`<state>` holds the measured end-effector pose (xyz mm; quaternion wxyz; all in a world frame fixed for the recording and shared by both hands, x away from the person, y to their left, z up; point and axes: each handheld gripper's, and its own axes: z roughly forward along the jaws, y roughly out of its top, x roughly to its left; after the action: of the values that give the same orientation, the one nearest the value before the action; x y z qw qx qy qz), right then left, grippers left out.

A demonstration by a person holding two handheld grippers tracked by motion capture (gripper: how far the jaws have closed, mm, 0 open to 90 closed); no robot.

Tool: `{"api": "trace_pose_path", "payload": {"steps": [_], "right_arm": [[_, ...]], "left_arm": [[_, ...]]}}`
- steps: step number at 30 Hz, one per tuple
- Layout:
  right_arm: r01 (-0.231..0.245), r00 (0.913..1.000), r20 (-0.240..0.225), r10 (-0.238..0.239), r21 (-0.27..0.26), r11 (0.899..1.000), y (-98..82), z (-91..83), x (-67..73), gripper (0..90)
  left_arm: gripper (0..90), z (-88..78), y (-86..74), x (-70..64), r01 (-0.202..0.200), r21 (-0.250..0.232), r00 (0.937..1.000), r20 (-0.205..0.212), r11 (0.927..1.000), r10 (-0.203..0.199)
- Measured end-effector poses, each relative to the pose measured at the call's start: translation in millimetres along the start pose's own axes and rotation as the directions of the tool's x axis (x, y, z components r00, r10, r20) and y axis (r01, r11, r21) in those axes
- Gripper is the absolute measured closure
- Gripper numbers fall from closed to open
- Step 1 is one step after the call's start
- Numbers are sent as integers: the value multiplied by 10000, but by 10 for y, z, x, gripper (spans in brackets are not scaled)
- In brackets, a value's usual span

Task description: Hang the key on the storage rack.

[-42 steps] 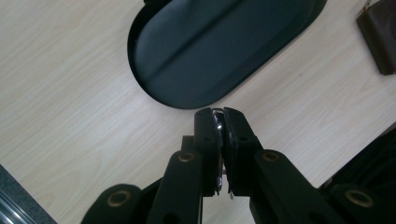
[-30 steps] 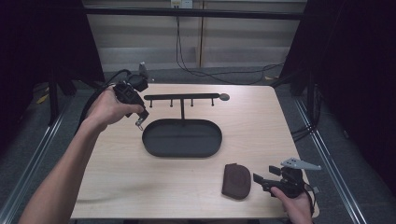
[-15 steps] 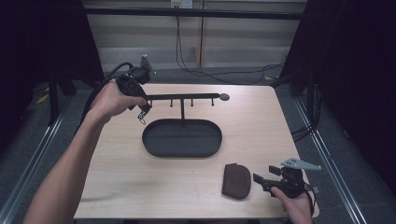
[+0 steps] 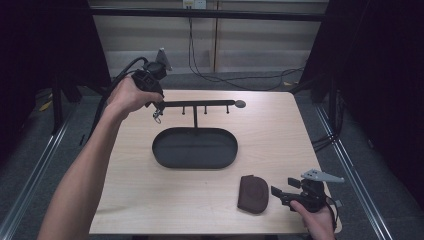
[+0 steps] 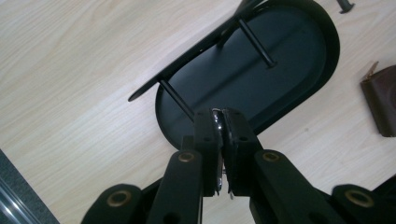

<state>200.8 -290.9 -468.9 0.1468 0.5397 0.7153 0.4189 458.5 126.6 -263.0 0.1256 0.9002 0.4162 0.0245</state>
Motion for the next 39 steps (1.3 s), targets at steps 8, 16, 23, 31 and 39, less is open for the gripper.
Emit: {"api": "trace_pose_path", "payload": {"steps": [8,16,23,31,39], "right_arm": [[23,10000,-23,-23,3,10000,-1,-3,1,205],[47,10000,-38,-47,10,10000,0,-1,3,206],[20,10000,-36,-20,22,10000,0,1,2,206],[40,10000,-76,-39,109,9999,1,7,8,206],[76,9999,-89,-75,111,9999,1,11,10,206]], "left_arm": [[853,37,74,29,192,-84,9998,-47,9998,-192],[853,25,105,73,412,-254,9991,-68,9988,-414],[853,24,116,108,533,-308,9985,-75,9981,-536],[853,26,130,135,762,-375,9971,-34,9964,-764],[853,31,137,132,770,-498,9967,-211,9958,-782]]}}
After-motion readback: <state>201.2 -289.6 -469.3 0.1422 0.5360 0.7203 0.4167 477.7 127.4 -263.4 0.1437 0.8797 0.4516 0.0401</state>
